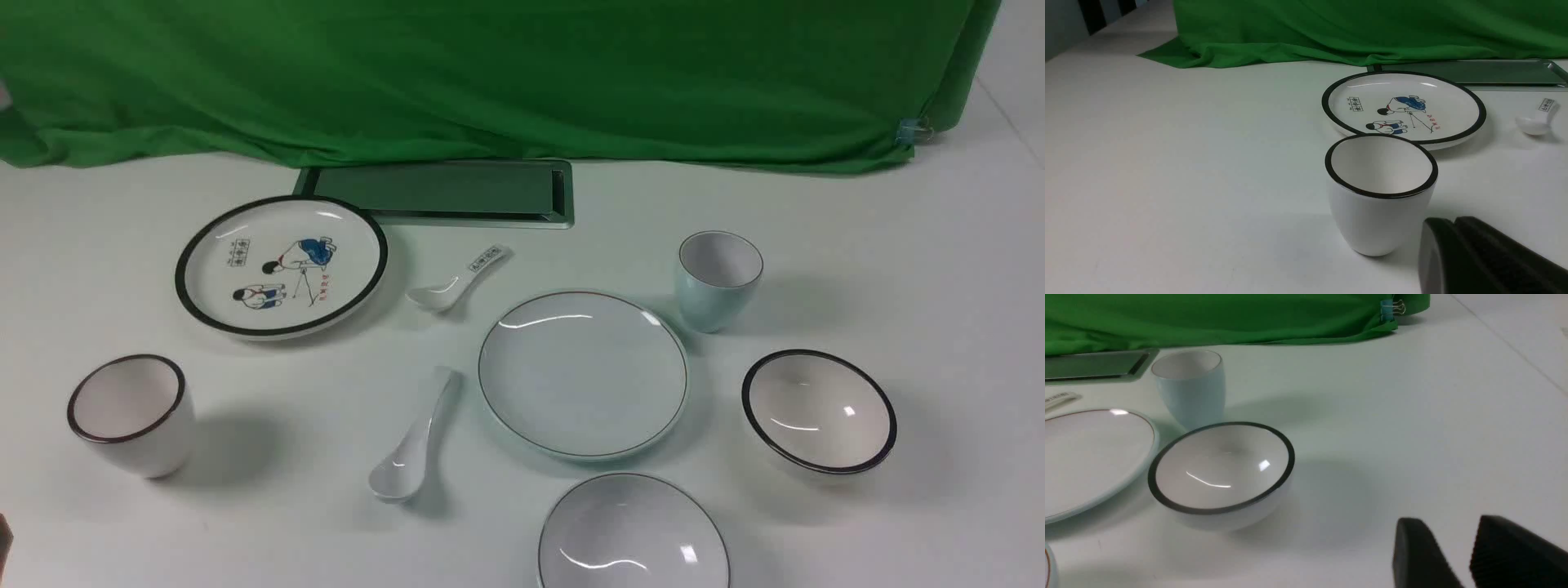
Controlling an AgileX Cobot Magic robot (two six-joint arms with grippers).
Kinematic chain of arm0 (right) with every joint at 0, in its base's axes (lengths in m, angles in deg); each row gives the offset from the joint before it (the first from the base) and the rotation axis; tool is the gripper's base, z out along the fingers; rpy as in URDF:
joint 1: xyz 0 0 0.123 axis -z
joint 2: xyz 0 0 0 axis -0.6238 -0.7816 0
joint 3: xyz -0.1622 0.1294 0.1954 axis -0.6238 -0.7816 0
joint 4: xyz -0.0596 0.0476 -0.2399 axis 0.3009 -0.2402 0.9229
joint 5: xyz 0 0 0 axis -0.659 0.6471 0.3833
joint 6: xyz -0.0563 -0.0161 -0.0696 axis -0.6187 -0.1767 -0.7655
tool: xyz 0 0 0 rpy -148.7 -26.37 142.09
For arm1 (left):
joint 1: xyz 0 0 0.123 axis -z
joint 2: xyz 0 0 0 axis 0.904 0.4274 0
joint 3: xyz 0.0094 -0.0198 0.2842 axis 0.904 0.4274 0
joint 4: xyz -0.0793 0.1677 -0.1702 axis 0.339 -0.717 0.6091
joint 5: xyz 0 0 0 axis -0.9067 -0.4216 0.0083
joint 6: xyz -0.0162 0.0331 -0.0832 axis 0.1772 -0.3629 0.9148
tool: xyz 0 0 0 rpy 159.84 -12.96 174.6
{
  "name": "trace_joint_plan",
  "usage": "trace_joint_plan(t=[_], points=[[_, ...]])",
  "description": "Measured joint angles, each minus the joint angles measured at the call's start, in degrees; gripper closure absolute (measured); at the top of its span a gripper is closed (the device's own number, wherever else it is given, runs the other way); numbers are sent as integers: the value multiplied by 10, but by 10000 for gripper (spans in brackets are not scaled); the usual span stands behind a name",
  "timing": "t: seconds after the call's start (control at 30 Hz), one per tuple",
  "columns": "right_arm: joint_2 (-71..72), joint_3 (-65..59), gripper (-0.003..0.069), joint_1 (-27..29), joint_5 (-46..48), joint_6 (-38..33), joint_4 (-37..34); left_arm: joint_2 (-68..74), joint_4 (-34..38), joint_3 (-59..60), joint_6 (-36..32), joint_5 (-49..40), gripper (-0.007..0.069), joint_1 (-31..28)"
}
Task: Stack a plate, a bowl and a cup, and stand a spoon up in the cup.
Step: Use the right arm to grab a blue rice bowl
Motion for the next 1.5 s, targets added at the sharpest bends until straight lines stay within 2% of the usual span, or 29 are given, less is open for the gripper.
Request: trace_joint_plan(t=[1.37, 1.43, 1.5], points=[[0, 0, 417, 0, 0, -2, 0, 0, 1, 0, 3, 16, 653, 0], [0, 0, 417, 0, -1, 29, -14, 0, 46, 0, 42, 39, 653, 0], [0, 0, 417, 0, -4, 160, -85, 0, 167, 0, 147, 75, 653, 0]])
